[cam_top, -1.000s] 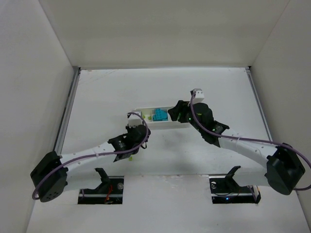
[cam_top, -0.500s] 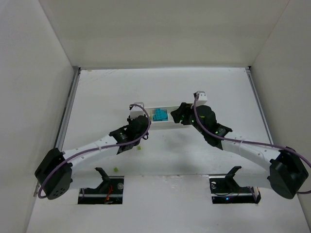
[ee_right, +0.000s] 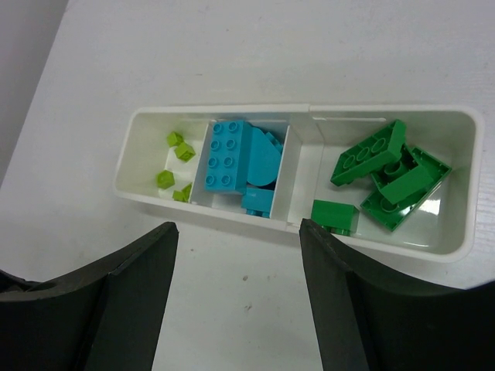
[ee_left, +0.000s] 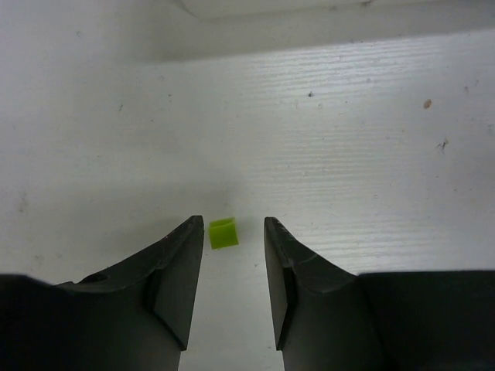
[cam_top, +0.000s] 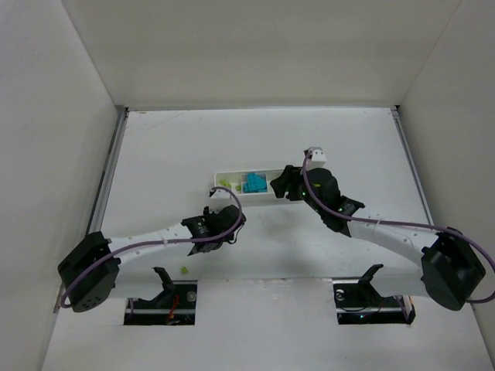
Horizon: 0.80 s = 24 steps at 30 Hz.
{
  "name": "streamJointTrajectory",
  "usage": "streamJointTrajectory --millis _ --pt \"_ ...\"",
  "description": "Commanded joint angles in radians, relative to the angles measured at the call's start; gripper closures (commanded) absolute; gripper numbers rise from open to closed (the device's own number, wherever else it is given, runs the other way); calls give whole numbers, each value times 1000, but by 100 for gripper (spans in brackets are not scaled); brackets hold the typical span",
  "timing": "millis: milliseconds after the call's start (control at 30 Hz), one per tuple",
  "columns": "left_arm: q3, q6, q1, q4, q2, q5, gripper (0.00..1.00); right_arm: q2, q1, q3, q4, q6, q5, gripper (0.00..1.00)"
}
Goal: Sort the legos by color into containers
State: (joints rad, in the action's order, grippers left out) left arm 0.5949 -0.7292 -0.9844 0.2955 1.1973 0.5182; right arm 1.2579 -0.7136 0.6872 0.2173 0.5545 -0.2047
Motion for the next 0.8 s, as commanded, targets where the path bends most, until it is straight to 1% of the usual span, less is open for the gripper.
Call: streamJointTrajectory --millis 0,200,400,533,633,733,767 --pt "-18 -32 -6 -5 22 11 66 1 -4 17 56 8 7 29" --pt "-32 -33 -7 -32 73 14 69 -8 -4 12 56 10 7 29" --pt "-50 -44 -7 -39 81 14 71 -3 -4 14 56 10 7 29" --pt "-60 -38 -9 -59 84 14 82 -3 -4 14 56 10 7 29" --pt "-53 -30 -6 -67 47 20 87 -11 -4 11 56 10 7 29" --pt "-17 0 8 -76 -37 48 88 -21 -4 9 54 12 5 29" --pt "30 46 32 -108 -95 69 88 -28 -4 6 53 12 5 29"
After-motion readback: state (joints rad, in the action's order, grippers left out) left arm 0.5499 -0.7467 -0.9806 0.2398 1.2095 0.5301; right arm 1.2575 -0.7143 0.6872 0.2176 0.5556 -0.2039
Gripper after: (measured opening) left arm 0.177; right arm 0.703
